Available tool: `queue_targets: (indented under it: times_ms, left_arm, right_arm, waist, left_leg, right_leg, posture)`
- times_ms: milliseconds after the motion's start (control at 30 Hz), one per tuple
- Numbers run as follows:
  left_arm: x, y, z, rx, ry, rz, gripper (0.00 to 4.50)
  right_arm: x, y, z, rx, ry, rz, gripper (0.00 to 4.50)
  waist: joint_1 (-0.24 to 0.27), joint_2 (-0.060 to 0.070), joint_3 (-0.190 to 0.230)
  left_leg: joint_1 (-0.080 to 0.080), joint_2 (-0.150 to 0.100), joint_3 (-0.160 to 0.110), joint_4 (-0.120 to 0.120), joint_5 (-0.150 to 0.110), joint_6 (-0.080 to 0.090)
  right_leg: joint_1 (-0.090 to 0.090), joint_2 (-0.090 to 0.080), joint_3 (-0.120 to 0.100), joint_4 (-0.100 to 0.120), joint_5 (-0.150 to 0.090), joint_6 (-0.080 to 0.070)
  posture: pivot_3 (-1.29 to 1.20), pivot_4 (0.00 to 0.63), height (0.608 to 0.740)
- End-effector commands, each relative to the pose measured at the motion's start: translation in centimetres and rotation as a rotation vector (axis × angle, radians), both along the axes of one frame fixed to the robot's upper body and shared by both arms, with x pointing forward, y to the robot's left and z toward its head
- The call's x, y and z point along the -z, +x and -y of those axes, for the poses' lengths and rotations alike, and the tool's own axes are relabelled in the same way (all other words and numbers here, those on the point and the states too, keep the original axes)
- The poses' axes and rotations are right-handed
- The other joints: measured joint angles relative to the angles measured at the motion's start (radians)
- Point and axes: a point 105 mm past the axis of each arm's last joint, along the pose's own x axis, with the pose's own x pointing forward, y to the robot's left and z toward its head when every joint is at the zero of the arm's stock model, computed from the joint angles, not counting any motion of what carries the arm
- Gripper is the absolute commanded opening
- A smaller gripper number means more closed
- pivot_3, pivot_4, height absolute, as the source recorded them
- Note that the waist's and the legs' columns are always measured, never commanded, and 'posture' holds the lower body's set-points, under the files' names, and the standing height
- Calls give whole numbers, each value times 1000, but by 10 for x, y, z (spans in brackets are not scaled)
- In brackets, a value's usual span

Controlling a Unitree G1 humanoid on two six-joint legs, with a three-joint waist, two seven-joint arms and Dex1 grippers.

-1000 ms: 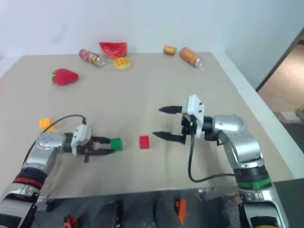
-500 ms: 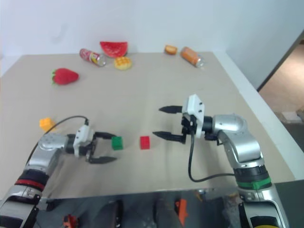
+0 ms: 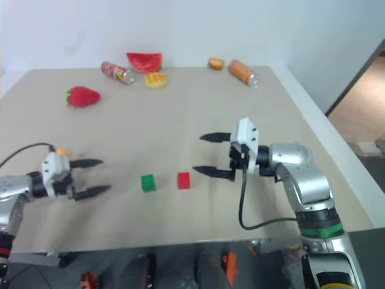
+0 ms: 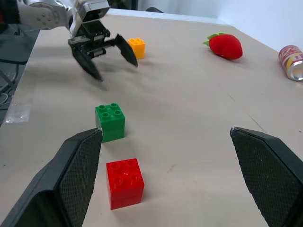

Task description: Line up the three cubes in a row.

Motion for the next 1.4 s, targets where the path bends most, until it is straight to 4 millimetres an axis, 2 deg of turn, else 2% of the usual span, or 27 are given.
queue_targets:
  times_ms: [33,167,267,333,367,500,567,867,1033,1200,1400]
  left_arm:
    - [-15,-8,-1,-57,-20,46,4438]
    - [-8,-24,2,-280,-110,-59,4438]
    - [-2,-41,11,-421,-208,-130,4438]
    - [1,-43,8,-507,-204,-138,4438]
    - [3,-42,4,-556,-195,-132,4438]
    - [5,-27,-38,-903,-232,-87,4438]
    - [7,-24,-49,-998,-239,-76,4438]
    - [6,-11,-42,-1042,-233,-80,4438]
    - [5,2,-52,-1095,-229,-61,4438]
    - [-8,21,-62,-1126,-257,-34,4438]
    - [-8,34,-60,-1103,-243,-39,4438]
  right_arm:
    - [-13,0,-3,-24,20,47,4500]
    - [-17,9,-12,12,39,82,4500]
    - [-26,13,-29,47,108,112,4500]
    - [-31,8,-41,28,159,105,4500]
    - [-33,6,-48,19,185,97,4500]
    - [-35,-3,-74,-4,255,67,4500]
    - [-34,-7,-81,-20,269,50,4500]
    - [-34,-10,-80,-30,277,32,4500]
    - [-31,-11,-78,-29,265,29,4500]
    - [-29,-10,-75,-17,262,27,4500]
    - [-28,-9,-70,5,259,28,4500]
  waist:
    - [-1,0,0]
    - [-3,0,0]
    - [-5,0,0]
    - [-3,0,0]
    - [-1,0,0]
    - [1,0,0]
    - [0,-1,-1]
    - [0,-3,-2]
    - [0,-3,-2]
    - [0,-4,-2]
    - [0,-4,-2]
  left_leg:
    - [0,0,0,0,0,0]
    - [0,1,1,-2,0,0]
    - [1,2,1,-2,0,0]
    - [1,2,0,-2,0,0]
    - [1,2,0,-2,0,0]
    - [1,2,-1,-1,0,0]
    - [1,2,-1,0,1,0]
    - [0,1,-1,-1,1,-1]
    - [0,2,-1,-1,1,-1]
    - [0,1,-1,-1,1,-1]
    - [0,1,-1,-1,0,-1]
  right_leg:
    - [0,0,0,0,0,0]
    - [-2,0,0,0,-1,-1]
    - [-2,0,0,1,0,-1]
    - [-2,1,0,1,0,-1]
    - [-2,2,0,1,0,-1]
    - [0,2,-2,1,1,-2]
    - [0,2,-2,1,2,-1]
    - [0,1,-1,0,2,-1]
    - [0,2,-1,0,2,-2]
    - [0,2,-2,0,2,-1]
    - [0,2,-1,0,2,-1]
  posture:
    - [0,150,740]
    - [0,150,740]
    - [0,150,740]
    - [0,150,740]
    - [0,150,740]
    - [0,150,740]
    - [0,150,740]
    - [0,150,740]
    - [0,150,740]
    - [0,150,740]
    - [0,150,740]
